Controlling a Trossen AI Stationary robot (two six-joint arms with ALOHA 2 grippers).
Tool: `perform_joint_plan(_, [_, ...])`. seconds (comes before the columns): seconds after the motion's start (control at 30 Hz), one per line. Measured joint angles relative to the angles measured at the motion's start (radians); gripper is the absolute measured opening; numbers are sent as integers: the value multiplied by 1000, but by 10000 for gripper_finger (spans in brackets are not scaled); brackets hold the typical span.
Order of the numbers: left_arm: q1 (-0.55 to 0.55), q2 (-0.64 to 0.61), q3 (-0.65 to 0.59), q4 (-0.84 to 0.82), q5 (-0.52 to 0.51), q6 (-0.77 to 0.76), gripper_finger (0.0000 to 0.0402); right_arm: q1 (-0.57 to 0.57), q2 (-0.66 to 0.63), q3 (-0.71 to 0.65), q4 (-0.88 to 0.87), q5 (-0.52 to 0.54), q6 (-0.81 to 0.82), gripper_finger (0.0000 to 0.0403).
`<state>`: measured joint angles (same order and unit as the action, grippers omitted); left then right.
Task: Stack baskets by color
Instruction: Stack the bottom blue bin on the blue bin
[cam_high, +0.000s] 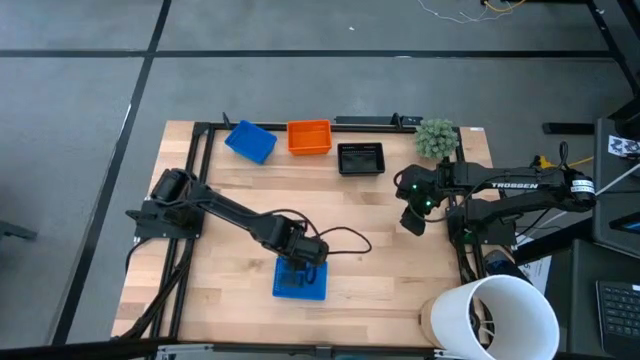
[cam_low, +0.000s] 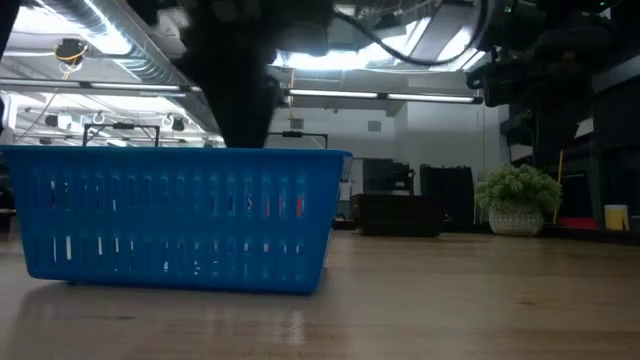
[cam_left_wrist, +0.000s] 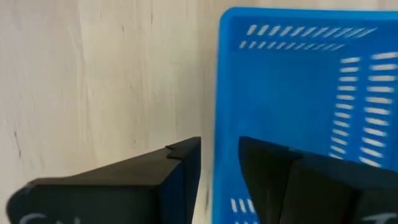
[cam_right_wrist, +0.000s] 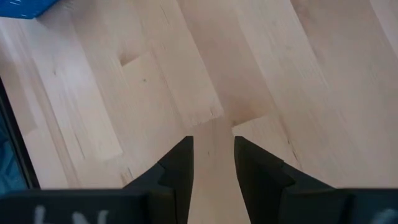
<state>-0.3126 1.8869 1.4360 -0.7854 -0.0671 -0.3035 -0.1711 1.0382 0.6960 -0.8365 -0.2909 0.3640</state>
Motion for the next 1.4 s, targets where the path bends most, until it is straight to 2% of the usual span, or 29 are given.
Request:
perform_joint_plan(0.13, [2, 26, 0, 5, -19, 0, 99, 0, 0, 0, -2, 0, -1, 115])
perform_joint_plan(0.3, [8, 71, -2, 23, 30, 0, 99, 0, 0, 0, -7, 0, -1, 115])
perform_joint_plan(0.43, [14, 133, -1, 47, 17, 9, 96, 0, 0, 0, -14, 1, -1, 115])
perform_joint_plan(0.5, [27, 161, -1, 42, 10, 2, 78, 0, 0, 0, -16, 1, -1, 115])
perform_joint_plan(0.6, [62, 164, 7, -5, 20, 50, 17, 0, 0, 0, -24, 1, -2, 115])
perform_joint_plan(0.67, [100, 155, 17, -84, 39, 98, 7, 0, 0, 0, -28, 1, -3, 115])
perform_joint_plan(0.8, [196, 60, 61, -261, -98, 220, 1, 0, 0, 0, -28, 9, -6, 115])
perform_joint_plan(0.93, [336, -52, 124, -409, -257, 308, 0, 0, 0, 0, -28, 10, -9, 115])
perform_joint_plan(1.03, [496, -150, 178, -456, -337, 412, 0, 0, 0, 0, -29, 10, -11, 115])
perform_joint_plan(1.17, [774, -241, 238, -459, -320, 468, 0, 0, 0, 0, -28, 11, -54, 115])
perform_joint_plan(1.3, [1049, -276, 255, -462, -212, 581, 0, 0, 0, 0, -20, 12, -79, 115])
perform_joint_plan(1.4, [1185, -261, 254, -519, -160, 677, 0, 0, 0, 0, -13, 12, -80, 115])
